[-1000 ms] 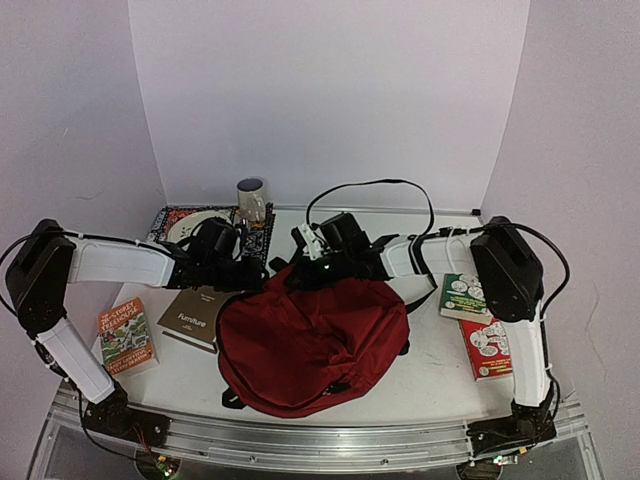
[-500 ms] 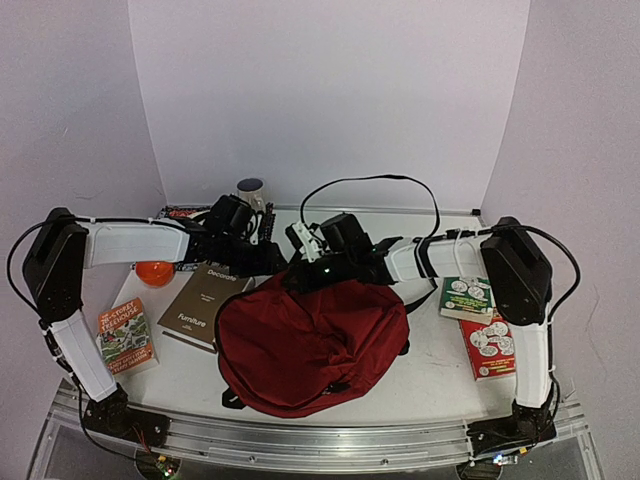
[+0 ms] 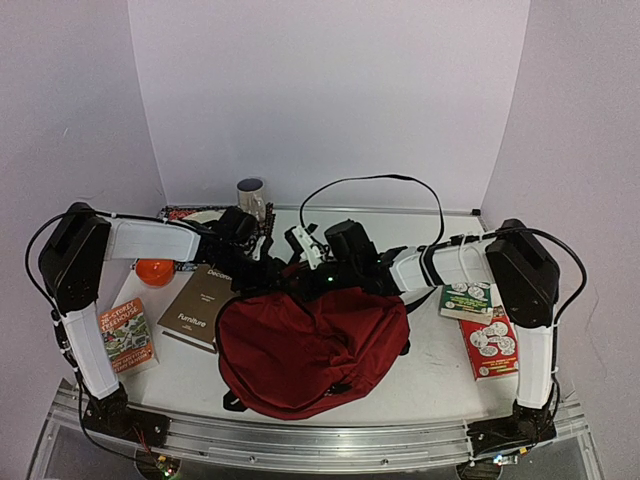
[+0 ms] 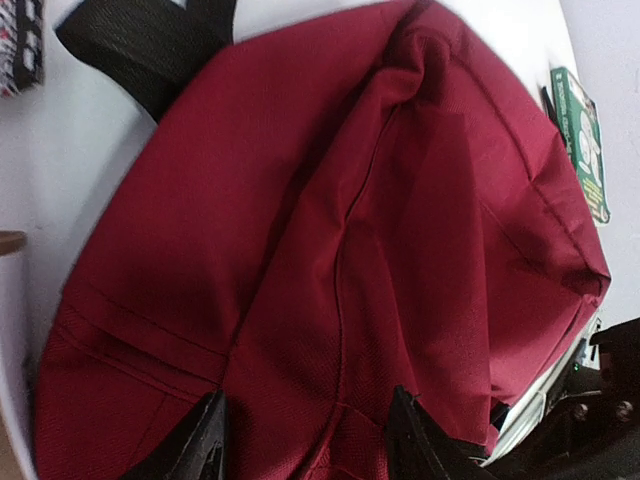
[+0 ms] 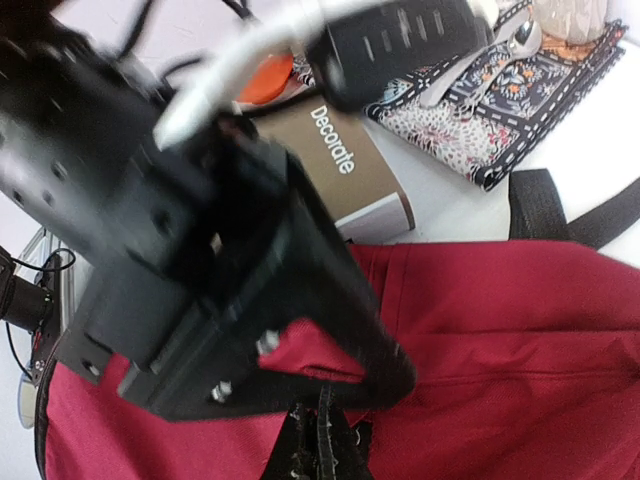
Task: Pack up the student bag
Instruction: Zip the lower front pocket of the student bag.
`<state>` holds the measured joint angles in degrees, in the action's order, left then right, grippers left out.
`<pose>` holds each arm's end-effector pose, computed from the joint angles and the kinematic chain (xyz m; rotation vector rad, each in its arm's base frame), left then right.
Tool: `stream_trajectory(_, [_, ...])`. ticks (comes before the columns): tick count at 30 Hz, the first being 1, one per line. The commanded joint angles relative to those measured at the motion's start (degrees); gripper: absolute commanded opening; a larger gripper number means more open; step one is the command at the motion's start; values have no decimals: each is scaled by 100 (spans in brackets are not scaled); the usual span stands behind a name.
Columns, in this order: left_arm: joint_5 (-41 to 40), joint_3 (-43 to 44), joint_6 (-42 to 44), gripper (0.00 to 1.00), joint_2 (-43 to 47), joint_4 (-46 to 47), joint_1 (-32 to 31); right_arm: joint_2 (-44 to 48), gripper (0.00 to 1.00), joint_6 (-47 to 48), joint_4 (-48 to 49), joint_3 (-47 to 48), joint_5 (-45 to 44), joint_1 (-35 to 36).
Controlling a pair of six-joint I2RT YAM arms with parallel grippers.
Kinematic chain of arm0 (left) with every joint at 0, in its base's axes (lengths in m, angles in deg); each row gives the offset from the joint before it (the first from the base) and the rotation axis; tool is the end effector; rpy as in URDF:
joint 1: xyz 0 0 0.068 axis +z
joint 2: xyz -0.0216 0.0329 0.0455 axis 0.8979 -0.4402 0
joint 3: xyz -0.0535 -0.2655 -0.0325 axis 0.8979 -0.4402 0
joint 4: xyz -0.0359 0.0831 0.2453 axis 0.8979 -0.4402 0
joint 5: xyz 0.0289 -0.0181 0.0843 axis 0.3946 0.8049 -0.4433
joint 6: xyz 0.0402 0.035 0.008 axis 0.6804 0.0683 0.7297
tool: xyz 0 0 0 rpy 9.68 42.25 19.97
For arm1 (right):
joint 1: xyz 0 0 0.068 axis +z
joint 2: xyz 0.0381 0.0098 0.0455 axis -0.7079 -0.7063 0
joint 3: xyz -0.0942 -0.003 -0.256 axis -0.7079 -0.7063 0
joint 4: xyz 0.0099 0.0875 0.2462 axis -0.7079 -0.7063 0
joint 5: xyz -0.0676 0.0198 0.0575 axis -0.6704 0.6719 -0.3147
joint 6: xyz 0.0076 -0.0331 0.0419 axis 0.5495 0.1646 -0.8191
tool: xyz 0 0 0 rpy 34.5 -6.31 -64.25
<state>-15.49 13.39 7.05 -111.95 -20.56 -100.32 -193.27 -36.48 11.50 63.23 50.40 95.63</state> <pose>0.3005 -0.2371 0.1855 0.2518 2.6961 -0.8679 0.2898 0.3716 0.2125 -0.8401 1.6797 1.1100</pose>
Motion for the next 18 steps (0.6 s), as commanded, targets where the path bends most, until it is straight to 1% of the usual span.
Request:
stream_trajectory(1, [699, 352, 4, 56, -239, -114, -4, 348, 0, 226, 381, -5, 9, 60])
stream_trajectory(7, [1017, 490, 86, 55, -561, -296, -4, 297, 0, 457, 405, 73, -21, 76])
stream_trajectory(8, [1096, 503, 82, 53, -602, -296, -4, 274, 0, 478, 405, 91, -16, 76])
stream_trajectory(10, [1220, 545, 80, 48, -664, -296, -4, 236, 0, 506, 405, 95, -8, 76])
stream_trajectory(13, [1150, 626, 96, 29, -716, -295, -1, 246, 0, 498, 405, 20, -6, 73])
stream_trajectory(15, [1016, 664, 119, 14, -735, -296, 2, 299, 0, 472, 405, -91, -33, 75])
stream_trajectory(17, [884, 709, 133, 3, -751, -296, 5, 396, 0, 449, 392, -227, -63, 79])
stream_trajectory(18, [798, 731, 141, 0, -762, -296, 8, 452, 0, 437, 370, -285, -86, 79])
